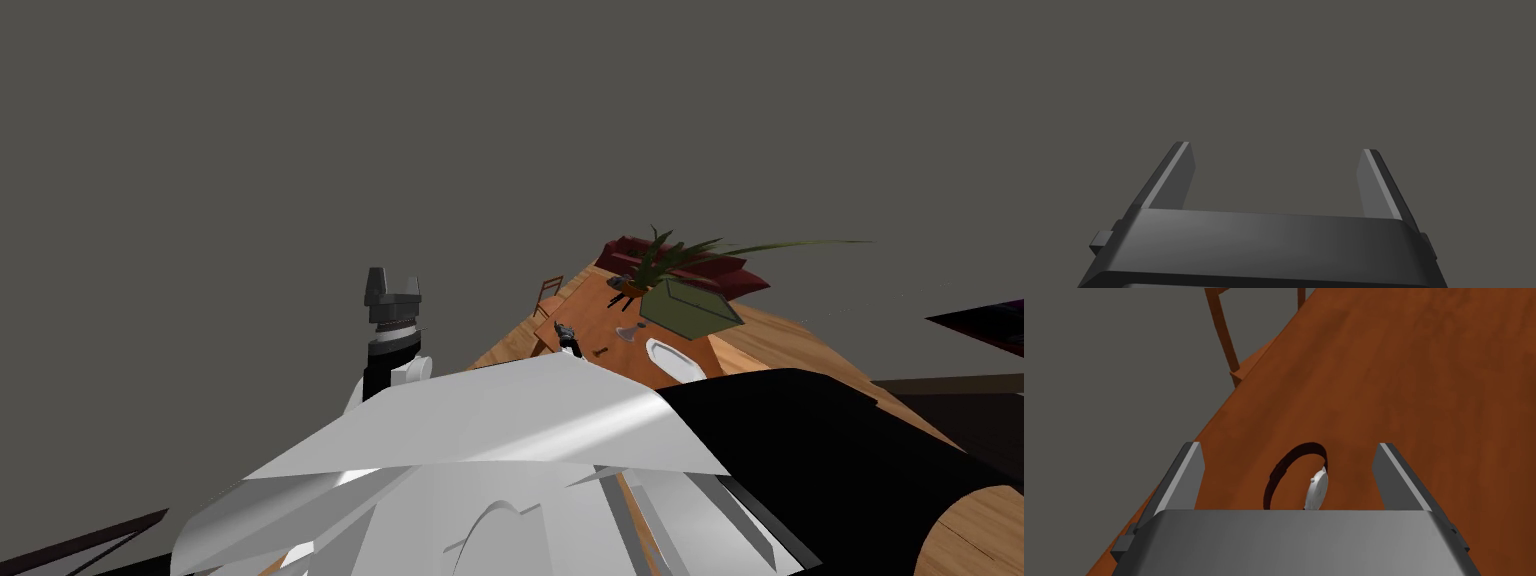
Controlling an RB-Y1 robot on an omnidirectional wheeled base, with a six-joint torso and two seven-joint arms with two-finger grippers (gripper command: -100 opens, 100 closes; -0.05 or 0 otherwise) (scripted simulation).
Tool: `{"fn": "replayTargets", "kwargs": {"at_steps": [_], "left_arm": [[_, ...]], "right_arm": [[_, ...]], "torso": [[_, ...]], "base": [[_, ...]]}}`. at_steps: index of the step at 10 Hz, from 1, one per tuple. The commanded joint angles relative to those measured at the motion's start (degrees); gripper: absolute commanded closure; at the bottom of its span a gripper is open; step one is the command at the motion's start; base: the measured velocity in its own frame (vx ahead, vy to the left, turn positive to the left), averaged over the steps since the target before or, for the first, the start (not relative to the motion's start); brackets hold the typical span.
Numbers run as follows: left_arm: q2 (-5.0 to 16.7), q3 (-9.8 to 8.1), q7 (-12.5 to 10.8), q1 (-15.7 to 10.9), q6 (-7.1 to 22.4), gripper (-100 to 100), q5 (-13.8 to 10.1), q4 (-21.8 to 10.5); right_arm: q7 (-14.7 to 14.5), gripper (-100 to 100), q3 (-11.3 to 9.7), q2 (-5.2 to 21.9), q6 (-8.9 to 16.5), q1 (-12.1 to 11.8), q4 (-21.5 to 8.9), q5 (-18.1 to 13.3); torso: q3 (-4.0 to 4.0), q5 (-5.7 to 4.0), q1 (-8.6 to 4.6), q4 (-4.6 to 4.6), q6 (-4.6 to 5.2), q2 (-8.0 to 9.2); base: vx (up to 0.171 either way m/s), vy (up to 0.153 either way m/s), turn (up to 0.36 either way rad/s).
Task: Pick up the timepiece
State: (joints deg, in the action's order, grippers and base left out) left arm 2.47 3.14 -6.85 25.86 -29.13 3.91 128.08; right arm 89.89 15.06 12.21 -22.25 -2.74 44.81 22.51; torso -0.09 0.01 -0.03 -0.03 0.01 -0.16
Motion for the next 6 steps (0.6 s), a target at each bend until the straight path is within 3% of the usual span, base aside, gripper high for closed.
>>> {"fn": "replayTargets", "kwargs": {"at_steps": [1, 6], "left_arm": [[0.0, 0.00, 0.0, 0.0, 0.0, 0, 0.0, 0.0], [0.0, 0.00, 0.0, 0.0, 0.0, 0, 0.0, 0.0]], "right_arm": [[1.7, -100, 0.2, 0.3, 0.4, 0.9, -2.7, 0.4], [4.9, -100, 1.0, 0.0, 2.8, 1.9, -7.2, 1.5]], "torso": [[0.00, 0.00, 0.00, 0.00, 0.00, 0.00], [-0.01, -0.01, -0.02, 0.00, 0.00, -0.03]], "base": [[0.039, -0.014, 0.000], [0.057, -0.017, 0.000]]}}
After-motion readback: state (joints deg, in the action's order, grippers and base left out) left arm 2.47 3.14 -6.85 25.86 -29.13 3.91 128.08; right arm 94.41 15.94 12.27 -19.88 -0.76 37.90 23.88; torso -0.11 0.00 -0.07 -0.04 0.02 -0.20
